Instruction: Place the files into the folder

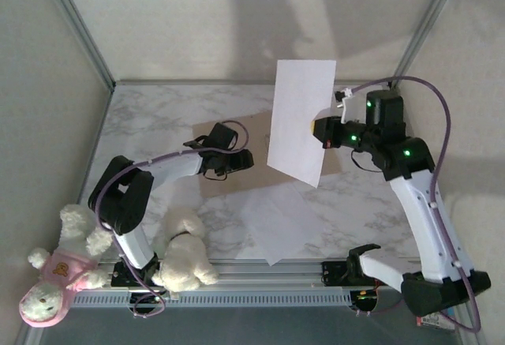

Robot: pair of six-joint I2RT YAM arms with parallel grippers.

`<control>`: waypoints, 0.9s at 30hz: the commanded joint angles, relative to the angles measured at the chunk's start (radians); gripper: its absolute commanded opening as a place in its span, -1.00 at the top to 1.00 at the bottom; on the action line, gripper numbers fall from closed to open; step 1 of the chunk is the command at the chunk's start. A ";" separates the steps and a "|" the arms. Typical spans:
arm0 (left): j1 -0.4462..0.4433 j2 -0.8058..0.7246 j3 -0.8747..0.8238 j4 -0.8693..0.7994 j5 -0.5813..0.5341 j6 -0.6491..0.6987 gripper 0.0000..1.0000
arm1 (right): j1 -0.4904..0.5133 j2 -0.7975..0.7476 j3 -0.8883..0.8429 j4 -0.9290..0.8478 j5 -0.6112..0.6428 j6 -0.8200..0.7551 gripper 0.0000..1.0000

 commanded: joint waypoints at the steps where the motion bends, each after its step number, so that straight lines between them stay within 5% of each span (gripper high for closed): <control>1: 0.030 0.014 -0.032 0.011 0.031 0.004 -0.42 | -0.004 0.029 0.026 0.064 -0.094 0.008 1.00; 16: 0.157 0.137 0.034 -0.003 0.095 0.125 -0.44 | -0.005 0.275 0.080 0.170 -0.135 -0.044 1.00; 27: 0.252 0.089 0.110 -0.039 0.269 0.149 -0.48 | 0.009 0.514 0.176 0.202 -0.237 -0.167 1.00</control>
